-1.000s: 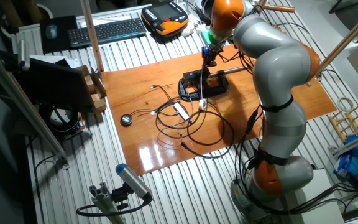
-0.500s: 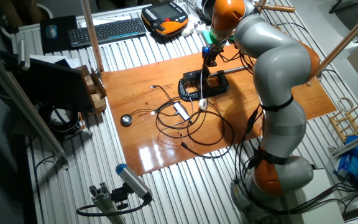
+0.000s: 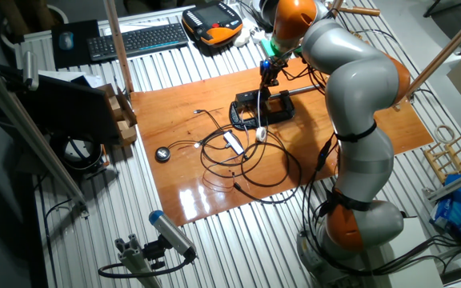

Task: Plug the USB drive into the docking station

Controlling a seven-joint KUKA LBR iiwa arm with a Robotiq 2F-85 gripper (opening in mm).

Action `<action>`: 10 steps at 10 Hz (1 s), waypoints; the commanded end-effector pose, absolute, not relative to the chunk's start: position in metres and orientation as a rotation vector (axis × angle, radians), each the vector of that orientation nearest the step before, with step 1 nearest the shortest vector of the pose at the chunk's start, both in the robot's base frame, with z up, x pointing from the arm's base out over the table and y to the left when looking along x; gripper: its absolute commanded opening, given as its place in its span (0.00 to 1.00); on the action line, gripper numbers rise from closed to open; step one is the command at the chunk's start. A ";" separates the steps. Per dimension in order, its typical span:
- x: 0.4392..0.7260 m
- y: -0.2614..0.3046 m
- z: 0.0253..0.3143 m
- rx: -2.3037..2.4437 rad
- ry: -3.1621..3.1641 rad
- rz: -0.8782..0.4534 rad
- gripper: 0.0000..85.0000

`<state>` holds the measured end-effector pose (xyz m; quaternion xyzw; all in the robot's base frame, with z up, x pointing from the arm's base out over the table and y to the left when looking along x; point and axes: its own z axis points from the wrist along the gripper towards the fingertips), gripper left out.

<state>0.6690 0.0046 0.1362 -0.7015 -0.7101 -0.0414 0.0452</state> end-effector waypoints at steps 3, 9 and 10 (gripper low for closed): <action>0.670 0.002 0.130 -2.140 -2.159 -0.138 0.00; 0.671 0.003 0.128 -2.154 -2.128 -0.139 0.00; 0.671 0.003 0.128 -2.154 -2.129 -0.135 0.00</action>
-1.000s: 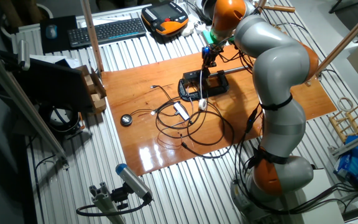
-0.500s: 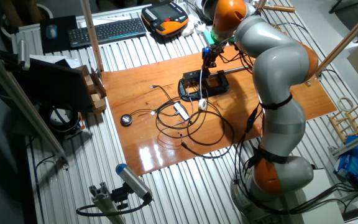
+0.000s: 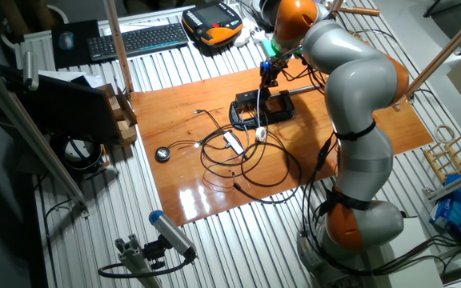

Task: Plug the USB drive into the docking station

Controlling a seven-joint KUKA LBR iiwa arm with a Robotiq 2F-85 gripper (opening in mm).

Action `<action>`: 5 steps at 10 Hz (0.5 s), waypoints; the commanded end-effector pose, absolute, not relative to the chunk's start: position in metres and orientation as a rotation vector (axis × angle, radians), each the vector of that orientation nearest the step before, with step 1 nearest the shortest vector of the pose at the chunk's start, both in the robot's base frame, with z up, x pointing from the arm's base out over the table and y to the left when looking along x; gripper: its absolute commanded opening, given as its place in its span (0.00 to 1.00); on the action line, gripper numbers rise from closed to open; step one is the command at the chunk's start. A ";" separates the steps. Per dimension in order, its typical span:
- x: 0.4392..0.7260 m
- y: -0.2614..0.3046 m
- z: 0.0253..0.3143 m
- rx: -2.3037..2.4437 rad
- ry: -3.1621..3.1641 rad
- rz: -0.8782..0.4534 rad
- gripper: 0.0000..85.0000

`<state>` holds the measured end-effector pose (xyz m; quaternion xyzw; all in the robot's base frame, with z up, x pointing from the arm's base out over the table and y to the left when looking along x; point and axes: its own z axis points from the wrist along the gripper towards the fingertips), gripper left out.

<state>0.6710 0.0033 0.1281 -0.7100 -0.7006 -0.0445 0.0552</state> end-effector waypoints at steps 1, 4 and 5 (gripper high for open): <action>0.671 0.003 0.128 -2.157 -2.121 -0.137 0.00; 0.671 0.003 0.128 -2.163 -2.118 -0.136 0.00; 0.671 0.003 0.127 -2.163 -2.118 -0.136 0.00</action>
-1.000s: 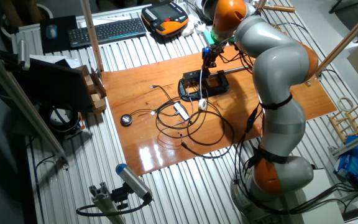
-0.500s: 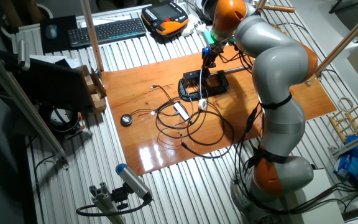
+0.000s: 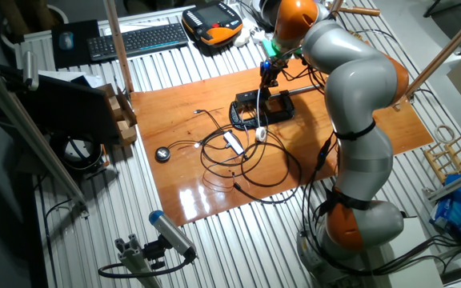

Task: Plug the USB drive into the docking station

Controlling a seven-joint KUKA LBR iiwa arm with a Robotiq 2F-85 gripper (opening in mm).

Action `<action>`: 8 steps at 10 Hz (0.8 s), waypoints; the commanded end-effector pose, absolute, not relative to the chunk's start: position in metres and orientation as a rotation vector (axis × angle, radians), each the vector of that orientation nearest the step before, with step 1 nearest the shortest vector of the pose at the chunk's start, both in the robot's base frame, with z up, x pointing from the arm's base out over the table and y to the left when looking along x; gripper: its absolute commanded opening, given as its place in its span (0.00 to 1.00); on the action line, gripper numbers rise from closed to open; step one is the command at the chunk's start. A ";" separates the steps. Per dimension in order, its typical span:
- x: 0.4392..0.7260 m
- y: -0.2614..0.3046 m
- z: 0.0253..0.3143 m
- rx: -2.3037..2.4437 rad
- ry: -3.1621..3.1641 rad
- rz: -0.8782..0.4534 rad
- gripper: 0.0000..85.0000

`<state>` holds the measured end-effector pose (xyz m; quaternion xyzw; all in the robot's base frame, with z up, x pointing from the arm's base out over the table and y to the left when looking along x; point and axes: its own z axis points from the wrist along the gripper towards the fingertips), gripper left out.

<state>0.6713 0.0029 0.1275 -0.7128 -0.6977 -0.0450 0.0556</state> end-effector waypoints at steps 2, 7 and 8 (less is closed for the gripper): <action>0.672 0.004 0.127 -2.170 -2.115 -0.131 0.00; 0.672 0.004 0.128 -2.193 -2.113 -0.118 0.00; 0.671 0.005 0.128 -2.199 -2.112 -0.117 0.00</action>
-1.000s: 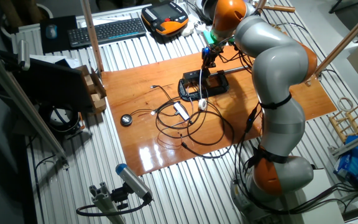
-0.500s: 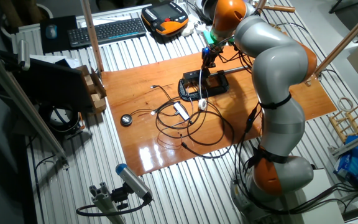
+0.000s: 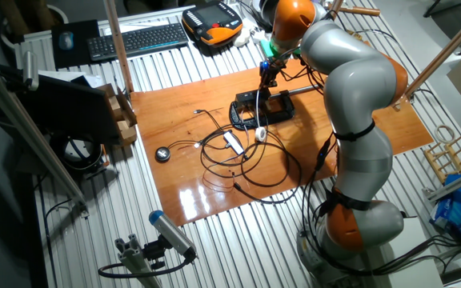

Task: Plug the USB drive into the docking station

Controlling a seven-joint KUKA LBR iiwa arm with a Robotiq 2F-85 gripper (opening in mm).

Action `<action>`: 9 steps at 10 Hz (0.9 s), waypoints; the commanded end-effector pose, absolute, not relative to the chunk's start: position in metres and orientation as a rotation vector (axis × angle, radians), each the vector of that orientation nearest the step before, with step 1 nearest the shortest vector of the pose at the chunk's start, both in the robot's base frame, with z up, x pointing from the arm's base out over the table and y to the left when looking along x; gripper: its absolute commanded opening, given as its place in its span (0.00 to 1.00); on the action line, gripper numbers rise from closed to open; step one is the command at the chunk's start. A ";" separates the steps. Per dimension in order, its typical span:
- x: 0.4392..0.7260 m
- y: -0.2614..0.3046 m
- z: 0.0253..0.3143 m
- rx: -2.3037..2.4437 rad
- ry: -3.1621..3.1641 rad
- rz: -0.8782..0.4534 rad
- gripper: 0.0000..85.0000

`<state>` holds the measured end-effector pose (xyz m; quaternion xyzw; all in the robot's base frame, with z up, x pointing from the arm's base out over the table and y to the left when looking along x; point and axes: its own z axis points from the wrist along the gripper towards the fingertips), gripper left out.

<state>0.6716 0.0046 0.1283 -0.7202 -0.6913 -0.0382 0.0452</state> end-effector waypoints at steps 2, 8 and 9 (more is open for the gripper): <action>0.671 0.005 0.128 -2.219 -2.105 -0.108 0.00; 0.670 0.005 0.124 -2.223 -2.102 -0.110 0.00; 0.670 0.005 0.124 -2.222 -2.101 -0.111 0.00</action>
